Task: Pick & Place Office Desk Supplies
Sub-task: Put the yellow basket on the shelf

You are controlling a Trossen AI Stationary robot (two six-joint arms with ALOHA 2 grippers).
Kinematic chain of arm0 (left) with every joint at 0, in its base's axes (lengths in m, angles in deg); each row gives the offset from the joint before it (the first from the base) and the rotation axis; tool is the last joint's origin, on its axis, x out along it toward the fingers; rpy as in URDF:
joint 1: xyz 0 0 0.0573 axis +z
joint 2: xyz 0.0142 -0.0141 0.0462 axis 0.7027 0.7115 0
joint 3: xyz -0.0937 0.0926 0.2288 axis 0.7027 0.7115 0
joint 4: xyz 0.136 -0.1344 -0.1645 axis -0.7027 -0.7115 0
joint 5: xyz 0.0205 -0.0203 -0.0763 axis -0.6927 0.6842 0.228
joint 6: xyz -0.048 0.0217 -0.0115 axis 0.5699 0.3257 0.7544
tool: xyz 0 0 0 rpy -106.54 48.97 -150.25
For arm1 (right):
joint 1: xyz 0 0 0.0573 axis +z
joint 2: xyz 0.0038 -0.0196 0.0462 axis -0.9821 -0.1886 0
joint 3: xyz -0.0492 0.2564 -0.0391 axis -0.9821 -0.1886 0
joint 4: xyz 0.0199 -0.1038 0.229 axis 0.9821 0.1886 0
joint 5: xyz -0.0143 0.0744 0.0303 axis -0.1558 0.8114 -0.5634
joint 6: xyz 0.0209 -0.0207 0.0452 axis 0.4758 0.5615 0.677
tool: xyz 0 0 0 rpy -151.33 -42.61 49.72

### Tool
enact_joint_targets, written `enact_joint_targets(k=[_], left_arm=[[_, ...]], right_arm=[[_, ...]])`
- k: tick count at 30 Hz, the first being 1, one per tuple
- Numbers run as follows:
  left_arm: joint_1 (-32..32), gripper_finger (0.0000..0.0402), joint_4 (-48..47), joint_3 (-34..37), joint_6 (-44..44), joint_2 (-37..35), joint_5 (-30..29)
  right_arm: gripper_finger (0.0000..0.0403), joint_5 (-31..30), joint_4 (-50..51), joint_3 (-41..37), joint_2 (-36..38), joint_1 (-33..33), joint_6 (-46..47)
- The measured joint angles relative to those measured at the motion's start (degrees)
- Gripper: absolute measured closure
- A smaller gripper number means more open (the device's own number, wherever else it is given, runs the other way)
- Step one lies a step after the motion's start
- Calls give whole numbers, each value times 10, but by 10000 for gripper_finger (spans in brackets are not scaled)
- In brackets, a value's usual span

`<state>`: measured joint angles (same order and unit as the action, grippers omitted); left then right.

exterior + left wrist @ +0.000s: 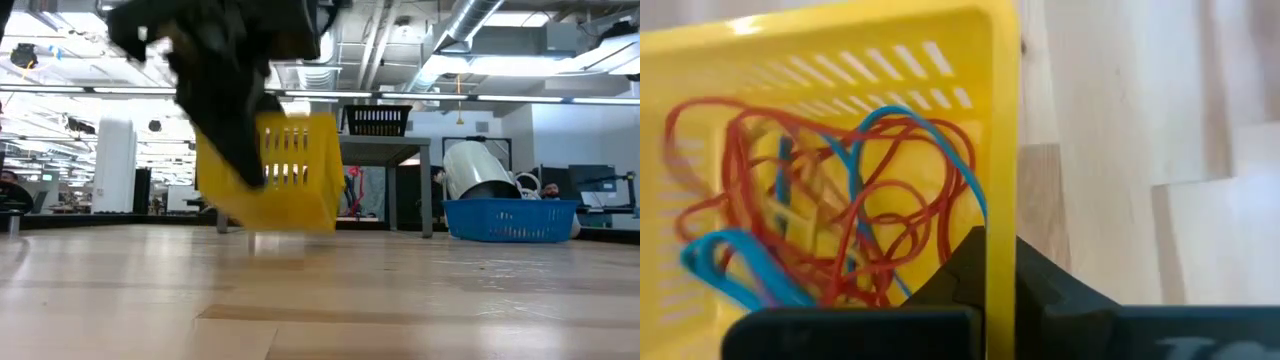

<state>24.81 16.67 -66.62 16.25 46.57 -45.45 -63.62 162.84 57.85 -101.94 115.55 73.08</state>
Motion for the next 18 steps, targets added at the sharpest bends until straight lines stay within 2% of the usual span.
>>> enact_joint_targets(k=[13,18], left_arm=[[-9,401,-126,-1,-20,-145,-53],[-7,401,-198,-41,-43,-184,-85]], right_arm=[[271,-12,0,0,0,-1,-19],[271,-15,0,0,0,-1,-19]])
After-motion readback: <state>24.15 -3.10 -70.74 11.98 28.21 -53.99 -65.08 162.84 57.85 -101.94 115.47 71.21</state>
